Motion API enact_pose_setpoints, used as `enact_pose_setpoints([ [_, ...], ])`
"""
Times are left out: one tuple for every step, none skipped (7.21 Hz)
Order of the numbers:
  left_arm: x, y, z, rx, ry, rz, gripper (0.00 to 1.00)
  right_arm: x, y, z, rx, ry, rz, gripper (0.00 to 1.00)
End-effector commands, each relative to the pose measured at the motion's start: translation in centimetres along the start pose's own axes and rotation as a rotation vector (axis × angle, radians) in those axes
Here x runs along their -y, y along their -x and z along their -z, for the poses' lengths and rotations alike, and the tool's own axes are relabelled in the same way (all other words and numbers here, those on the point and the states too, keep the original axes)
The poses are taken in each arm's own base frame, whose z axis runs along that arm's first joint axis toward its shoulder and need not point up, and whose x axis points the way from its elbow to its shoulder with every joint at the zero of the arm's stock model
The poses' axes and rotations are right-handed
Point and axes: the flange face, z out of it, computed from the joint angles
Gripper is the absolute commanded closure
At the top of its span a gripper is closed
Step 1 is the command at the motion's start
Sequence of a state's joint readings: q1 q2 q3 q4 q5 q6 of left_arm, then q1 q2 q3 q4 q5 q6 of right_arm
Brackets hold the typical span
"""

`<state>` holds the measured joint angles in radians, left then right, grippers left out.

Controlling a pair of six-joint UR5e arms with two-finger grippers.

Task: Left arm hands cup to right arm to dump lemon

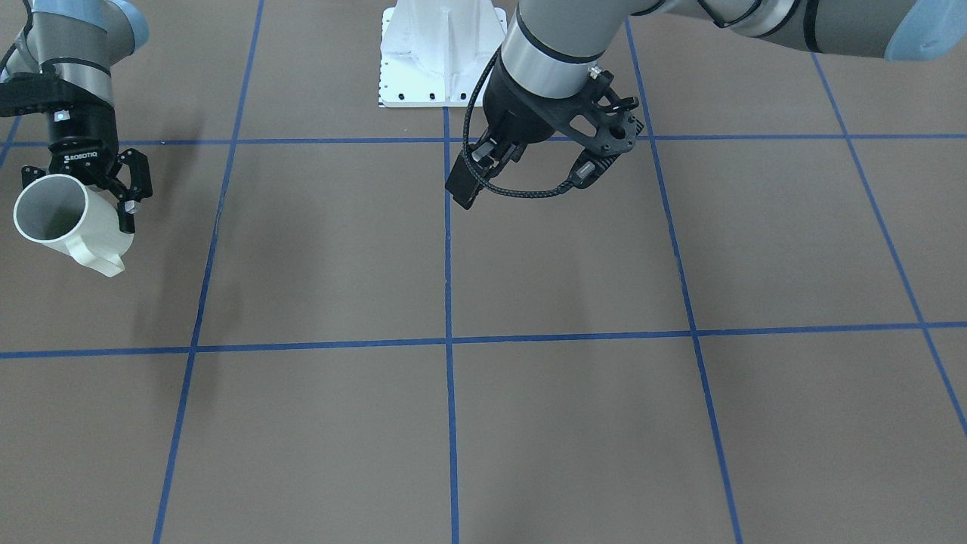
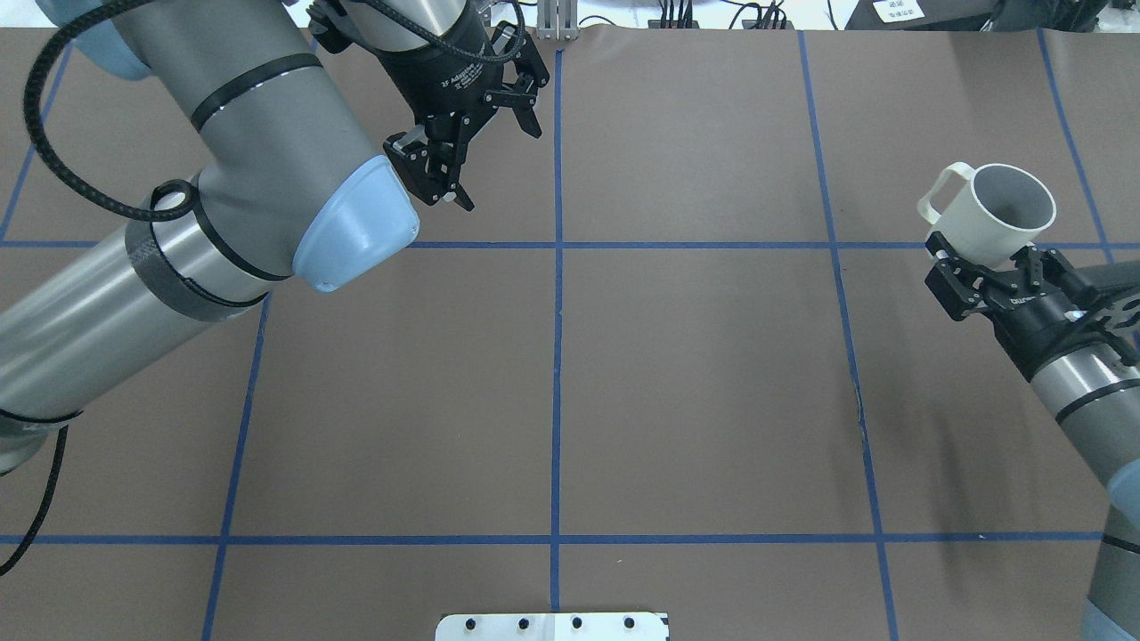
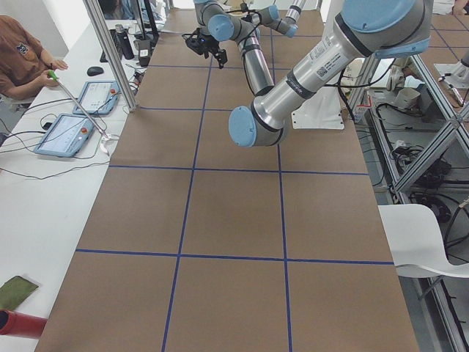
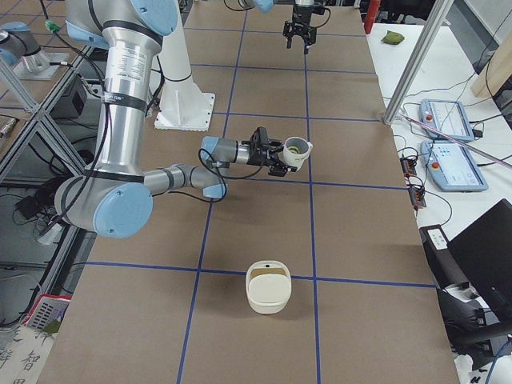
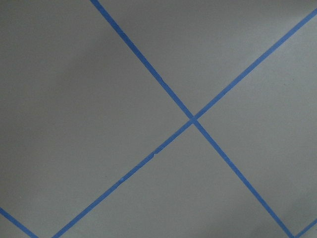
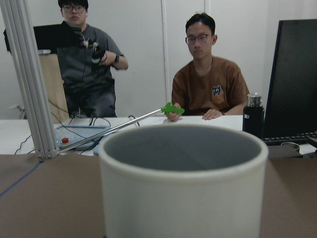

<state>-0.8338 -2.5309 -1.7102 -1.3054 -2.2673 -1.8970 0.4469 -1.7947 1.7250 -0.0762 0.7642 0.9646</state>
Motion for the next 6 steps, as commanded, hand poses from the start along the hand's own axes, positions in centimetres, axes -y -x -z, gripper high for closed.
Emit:
enact_pose_setpoints([
  [-0.4, 0.0, -0.4, 0.001, -0.006, -0.006, 0.00, -4.6, -11.7, 2.7, 0.061, -0.036, -0.120, 0.79],
  [-0.7, 0.0, -0.5, 0.000, -0.008, -0.010, 0.00, -4.6, -13.0, 3.1, 0.052, -0.040, -0.119, 0.79],
  [-1.3, 0.1, -0.8, 0.005, -0.003, -0.011, 0.00, -4.1, -14.7, 4.5, 0.063, -0.044, -0.151, 0.82],
  [-1.5, 0.1, -0.9, 0.006, -0.001, -0.010, 0.00, -3.0, -17.8, 7.2, 0.086, -0.029, -0.163, 0.85],
  [-1.5, 0.1, -0.9, 0.005, -0.002, -0.010, 0.00, -2.2, -19.9, 9.2, 0.104, -0.023, -0.207, 0.85],
  [-2.0, 0.2, -1.5, 0.006, -0.014, -0.017, 0.00, -2.4, -21.9, 10.2, 0.115, -0.014, -0.377, 0.93],
])
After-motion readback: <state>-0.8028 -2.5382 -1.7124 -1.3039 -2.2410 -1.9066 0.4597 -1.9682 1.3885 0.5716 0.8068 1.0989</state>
